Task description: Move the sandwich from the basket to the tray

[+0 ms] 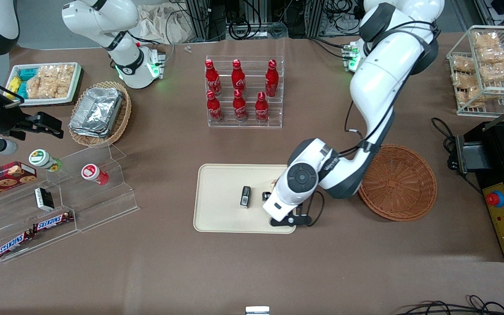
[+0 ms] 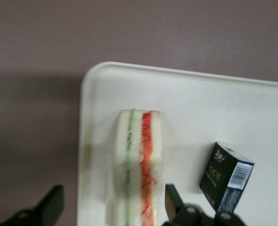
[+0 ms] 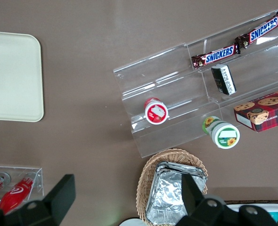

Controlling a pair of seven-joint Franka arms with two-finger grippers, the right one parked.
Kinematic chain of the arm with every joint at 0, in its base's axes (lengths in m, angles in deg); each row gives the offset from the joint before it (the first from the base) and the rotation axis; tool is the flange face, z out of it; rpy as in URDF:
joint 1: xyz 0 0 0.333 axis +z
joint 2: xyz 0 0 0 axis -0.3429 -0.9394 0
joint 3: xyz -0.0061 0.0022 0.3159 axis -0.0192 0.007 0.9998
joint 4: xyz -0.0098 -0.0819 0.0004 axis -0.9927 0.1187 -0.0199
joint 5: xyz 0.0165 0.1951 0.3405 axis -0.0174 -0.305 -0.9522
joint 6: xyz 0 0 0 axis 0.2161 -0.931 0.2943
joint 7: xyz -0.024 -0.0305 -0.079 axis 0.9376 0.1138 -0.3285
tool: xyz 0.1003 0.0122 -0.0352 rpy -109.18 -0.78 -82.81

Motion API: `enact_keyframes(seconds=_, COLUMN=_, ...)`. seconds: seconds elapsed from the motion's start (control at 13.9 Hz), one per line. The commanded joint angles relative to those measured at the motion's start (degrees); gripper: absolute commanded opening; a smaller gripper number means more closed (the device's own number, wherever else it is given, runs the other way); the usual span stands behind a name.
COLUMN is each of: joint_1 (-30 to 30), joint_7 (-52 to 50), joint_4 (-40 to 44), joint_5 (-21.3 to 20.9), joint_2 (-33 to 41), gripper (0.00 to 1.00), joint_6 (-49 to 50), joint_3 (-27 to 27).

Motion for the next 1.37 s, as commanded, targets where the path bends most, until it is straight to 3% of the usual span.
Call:
enact_keyframes(seconds=0.0, joint_1=5.0, joint_7=-0.7, joint_4=-2.3, joint_5=0.0, joint_2=9.1, gripper=1.00, joint_6=9.3, joint_3=-0.1)
enact_keyframes(seconds=0.22, joint_1=10.9, joint_7=6.9, joint_4=-4.5, joint_5=3.6, joint_2=16.0, gripper=1.00, joint_6=15.9, joint_3=-1.5)
enact_keyframes(seconds=0.51, joint_1=19.3, joint_7=18.1, joint_4=-22.4, joint_5=4.7, joint_2=30.8, gripper=1.00, joint_6=14.1, joint_3=-1.6)
enact_keyframes(seconds=0.94, joint_1=29.8, joint_7=40.4, joint_4=-33.9, joint_5=8.8, joint_2=43.3, gripper=1.00, joint_6=14.1, joint_3=-1.5)
enact_keyframes(seconds=1.15, joint_1=32.9, joint_7=50.5, joint_4=-31.9, joint_5=8.8, joint_2=43.6, gripper=1.00, joint_6=15.4, joint_3=-1.3)
enact_keyframes(seconds=1.3, joint_1=33.3, joint_7=51.6, joint_4=-29.2, joint_5=8.7, joint_2=42.4, gripper=1.00, joint_6=16.3, joint_3=-1.1)
